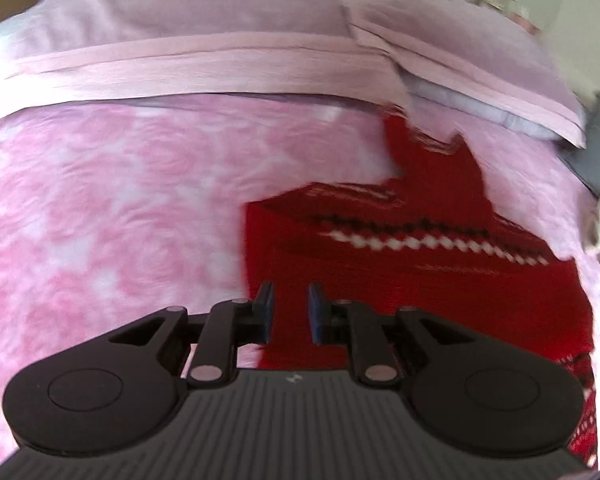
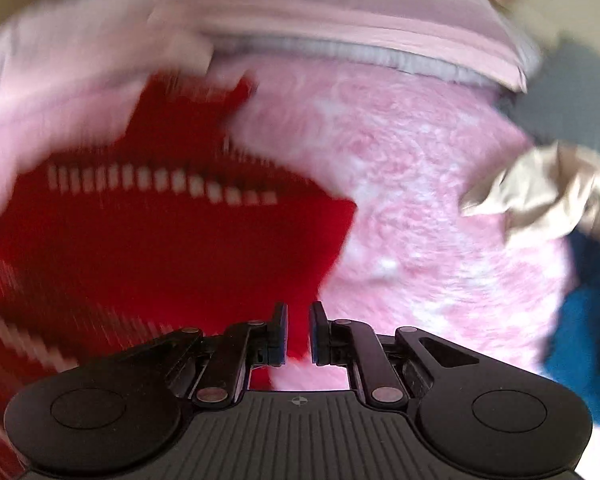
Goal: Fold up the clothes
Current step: 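Grasp the other sleeve with the right gripper and fold it across the body, then grasp the ribbed collar edge of the red sweater with both grippers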
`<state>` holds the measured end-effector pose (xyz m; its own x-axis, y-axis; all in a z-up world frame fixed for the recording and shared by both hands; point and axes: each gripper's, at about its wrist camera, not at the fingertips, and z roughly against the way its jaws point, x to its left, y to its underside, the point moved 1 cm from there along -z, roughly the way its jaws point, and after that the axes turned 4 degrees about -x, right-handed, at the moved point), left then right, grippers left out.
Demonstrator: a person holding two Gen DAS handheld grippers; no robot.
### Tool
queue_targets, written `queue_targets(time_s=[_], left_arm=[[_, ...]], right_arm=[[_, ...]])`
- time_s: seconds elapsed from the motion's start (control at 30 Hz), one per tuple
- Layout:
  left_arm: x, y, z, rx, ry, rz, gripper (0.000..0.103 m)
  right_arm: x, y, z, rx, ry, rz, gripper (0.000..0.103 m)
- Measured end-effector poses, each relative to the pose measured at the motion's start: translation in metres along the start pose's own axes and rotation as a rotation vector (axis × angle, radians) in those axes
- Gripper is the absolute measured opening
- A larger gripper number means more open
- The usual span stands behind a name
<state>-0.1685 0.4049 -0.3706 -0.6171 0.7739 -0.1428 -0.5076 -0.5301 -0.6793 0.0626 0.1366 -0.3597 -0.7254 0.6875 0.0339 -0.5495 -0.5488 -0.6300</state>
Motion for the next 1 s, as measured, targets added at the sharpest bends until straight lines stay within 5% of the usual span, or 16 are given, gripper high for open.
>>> queue_targets(time_s=[0.13, 0.23, 0.4, 0.47, 0.5, 0.53, 0.67, 0.83, 0.9, 0.93, 0.97, 1.0], left_arm=[[-0.006, 0.011, -0.048, 0.15, -0.026, -0.061, 0.017], [0.001, -0.001, -0.052, 0.168, -0.018, -0.003, 0.017], [0.002, -0.044, -0.054, 0.123, -0.008, 0.029, 0.018], [0.0, -0.068, -0.075, 0.11, 0.023, 0.057, 0.025], [-0.002, -0.081, -0.087, 0.107, 0.043, 0.074, 0.033], [-0.005, -0.093, -0.1, 0.103, 0.068, 0.094, 0.038], [-0.029, -0.138, -0.163, 0.105, 0.223, 0.178, 0.057], [-0.061, -0.173, -0.236, 0.131, 0.306, 0.238, 0.062], [-0.069, -0.18, -0.26, 0.155, 0.298, 0.242, 0.055], [-0.072, -0.181, -0.267, 0.157, 0.303, 0.233, 0.048], [-0.073, -0.183, -0.27, 0.153, 0.311, 0.216, 0.023], [-0.074, -0.185, -0.271, 0.147, 0.32, 0.2, 0.003]], right_arm=[[-0.005, -0.009, -0.047, 0.078, -0.049, -0.104, 0.008], [-0.008, -0.022, -0.067, 0.144, -0.067, -0.117, 0.009], [-0.023, -0.076, -0.067, 0.088, -0.148, -0.139, 0.009], [-0.03, -0.1, -0.082, 0.075, -0.195, -0.179, 0.026], [-0.033, -0.112, -0.094, 0.073, -0.217, -0.21, 0.059], [-0.036, -0.124, -0.109, 0.067, -0.248, -0.241, 0.074], [-0.033, -0.169, -0.166, 0.062, -0.377, -0.356, 0.074], [-0.02, -0.21, -0.233, 0.075, -0.469, -0.466, 0.074], [-0.013, -0.218, -0.257, 0.093, -0.453, -0.47, 0.074], [-0.011, -0.219, -0.265, 0.099, -0.45, -0.472, 0.061], [-0.011, -0.219, -0.27, 0.104, -0.447, -0.471, 0.042], [-0.011, -0.218, -0.273, 0.107, -0.443, -0.469, 0.008]])
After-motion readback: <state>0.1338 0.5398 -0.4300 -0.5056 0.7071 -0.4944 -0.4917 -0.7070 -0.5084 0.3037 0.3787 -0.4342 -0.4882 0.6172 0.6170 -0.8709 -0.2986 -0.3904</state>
